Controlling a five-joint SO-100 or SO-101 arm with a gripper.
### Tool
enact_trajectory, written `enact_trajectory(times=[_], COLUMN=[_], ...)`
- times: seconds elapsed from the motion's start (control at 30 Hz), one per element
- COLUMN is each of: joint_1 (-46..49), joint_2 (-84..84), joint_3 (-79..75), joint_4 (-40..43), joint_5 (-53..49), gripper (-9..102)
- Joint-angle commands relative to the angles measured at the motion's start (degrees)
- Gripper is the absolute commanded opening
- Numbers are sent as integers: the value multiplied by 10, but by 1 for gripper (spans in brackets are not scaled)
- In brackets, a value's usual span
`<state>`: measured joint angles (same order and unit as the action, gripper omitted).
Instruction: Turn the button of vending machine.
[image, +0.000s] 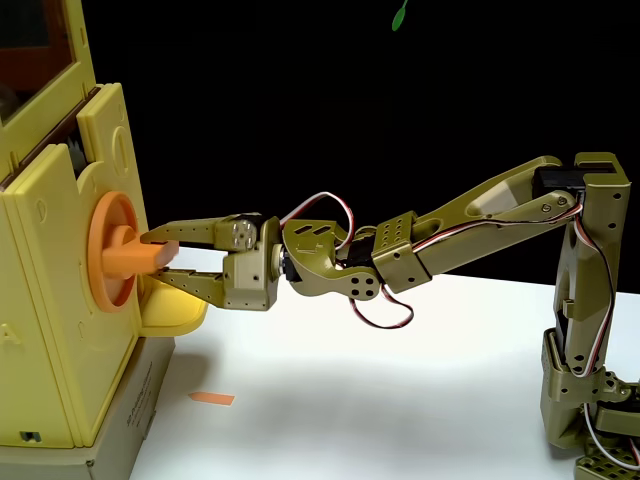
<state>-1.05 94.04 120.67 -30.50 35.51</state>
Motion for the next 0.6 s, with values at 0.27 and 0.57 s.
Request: enact_trajectory(times=[0.27, 0.57], joint_1=[4, 1], joint_2=[69, 74], joint_3=[11, 11], joint_4=[57, 83], joint_5=[636, 682], gripper=[0, 0])
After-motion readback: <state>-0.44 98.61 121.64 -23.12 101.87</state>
